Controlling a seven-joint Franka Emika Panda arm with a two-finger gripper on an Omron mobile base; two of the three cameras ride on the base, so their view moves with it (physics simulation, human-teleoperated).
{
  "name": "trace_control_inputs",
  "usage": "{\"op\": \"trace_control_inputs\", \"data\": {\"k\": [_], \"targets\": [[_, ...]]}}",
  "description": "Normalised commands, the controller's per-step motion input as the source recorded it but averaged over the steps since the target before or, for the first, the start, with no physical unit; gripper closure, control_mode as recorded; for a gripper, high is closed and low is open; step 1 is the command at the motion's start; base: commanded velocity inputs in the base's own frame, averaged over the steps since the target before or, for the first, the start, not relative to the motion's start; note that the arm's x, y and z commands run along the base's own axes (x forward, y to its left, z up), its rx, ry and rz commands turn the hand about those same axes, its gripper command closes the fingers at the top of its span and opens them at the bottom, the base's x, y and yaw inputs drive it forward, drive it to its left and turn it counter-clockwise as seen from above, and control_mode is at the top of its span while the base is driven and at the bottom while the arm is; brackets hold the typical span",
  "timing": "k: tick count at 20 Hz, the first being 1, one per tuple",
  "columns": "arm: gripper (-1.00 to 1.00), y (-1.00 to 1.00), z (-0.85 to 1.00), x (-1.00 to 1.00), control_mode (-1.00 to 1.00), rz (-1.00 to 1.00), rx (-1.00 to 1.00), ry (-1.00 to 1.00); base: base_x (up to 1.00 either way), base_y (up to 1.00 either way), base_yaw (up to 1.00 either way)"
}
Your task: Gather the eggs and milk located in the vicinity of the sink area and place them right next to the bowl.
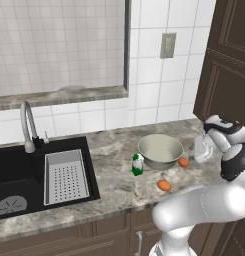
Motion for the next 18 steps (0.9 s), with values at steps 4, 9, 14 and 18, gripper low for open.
{"op": "trace_control_inputs", "data": {"k": [4,9,14,18], "targets": [[-1.0,-0.13,0.28,-0.28,-1.0,0.0,-0.03,0.17,0.0,0.0,0.0],[-1.0,0.01,0.04,-0.59,-1.0,-0.06,-0.04,0.05,0.0,0.0,0.0],[-1.0,0.08,-0.02,-0.79,-1.0,-0.05,0.06,-0.05,0.0,0.0,0.0],[-1.0,0.34,0.06,-0.89,-1.0,-0.17,0.13,-0.06,0.0,0.0,0.0]]}}
